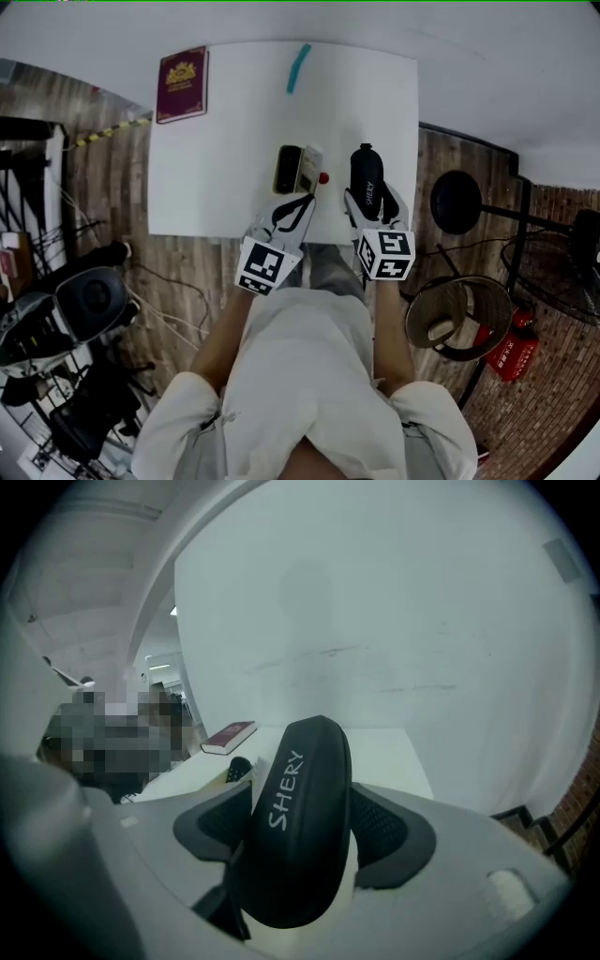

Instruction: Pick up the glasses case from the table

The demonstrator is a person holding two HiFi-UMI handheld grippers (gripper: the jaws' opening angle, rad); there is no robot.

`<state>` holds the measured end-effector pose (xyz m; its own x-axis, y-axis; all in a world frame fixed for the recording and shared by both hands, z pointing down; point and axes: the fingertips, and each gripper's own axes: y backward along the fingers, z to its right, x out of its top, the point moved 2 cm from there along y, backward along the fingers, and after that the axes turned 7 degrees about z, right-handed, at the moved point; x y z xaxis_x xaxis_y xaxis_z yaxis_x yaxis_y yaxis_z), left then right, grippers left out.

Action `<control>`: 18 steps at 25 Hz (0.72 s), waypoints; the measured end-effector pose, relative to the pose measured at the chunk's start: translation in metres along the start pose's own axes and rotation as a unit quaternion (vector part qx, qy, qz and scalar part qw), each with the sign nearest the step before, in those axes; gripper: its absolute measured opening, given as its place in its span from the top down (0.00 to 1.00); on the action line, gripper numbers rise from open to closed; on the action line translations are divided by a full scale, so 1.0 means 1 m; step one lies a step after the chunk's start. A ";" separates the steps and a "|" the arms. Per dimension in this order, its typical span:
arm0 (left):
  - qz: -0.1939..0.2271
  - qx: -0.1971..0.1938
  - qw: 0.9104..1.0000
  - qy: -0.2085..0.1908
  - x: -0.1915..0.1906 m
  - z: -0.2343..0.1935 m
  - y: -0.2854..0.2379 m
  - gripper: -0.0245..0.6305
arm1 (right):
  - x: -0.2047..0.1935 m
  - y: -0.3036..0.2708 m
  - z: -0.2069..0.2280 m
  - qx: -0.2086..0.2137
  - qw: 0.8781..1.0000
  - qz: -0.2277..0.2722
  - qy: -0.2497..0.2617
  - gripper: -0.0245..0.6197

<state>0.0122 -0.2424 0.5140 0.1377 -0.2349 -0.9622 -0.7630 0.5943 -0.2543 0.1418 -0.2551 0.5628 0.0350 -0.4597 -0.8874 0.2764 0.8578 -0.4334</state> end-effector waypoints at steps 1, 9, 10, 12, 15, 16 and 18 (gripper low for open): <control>0.006 0.001 1.000 -0.001 0.004 -0.002 0.002 0.93 | 0.007 0.005 -0.002 0.001 1.000 0.011 0.004 0.45; 0.051 0.009 0.999 -0.011 0.039 0.000 0.023 0.93 | 0.054 0.051 -0.022 0.010 0.996 0.088 0.033 0.45; 0.056 0.010 0.998 -0.012 0.043 0.001 0.027 0.93 | 0.059 0.058 -0.025 0.011 0.995 0.095 0.037 0.45; 0.067 0.012 0.998 -0.011 0.051 0.005 0.034 0.93 | 0.067 0.070 -0.031 0.014 0.993 0.110 0.043 0.45; 0.078 0.014 0.997 -0.009 0.058 0.008 0.045 0.93 | 0.076 0.085 -0.041 0.016 0.990 0.127 0.053 0.45; 0.081 0.015 0.997 -0.008 0.060 0.008 0.048 0.93 | 0.077 0.089 -0.045 0.017 0.990 0.131 0.055 0.45; 0.086 0.018 0.996 -0.006 0.062 0.008 0.055 0.93 | 0.079 0.096 -0.053 0.019 0.988 0.139 0.059 0.45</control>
<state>-0.0165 -0.2181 0.4395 0.0132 -0.1183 -0.9929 -0.7532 0.6519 -0.0877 0.1207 -0.1969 0.4424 0.0038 -0.1752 -0.9845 0.3082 0.9368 -0.1655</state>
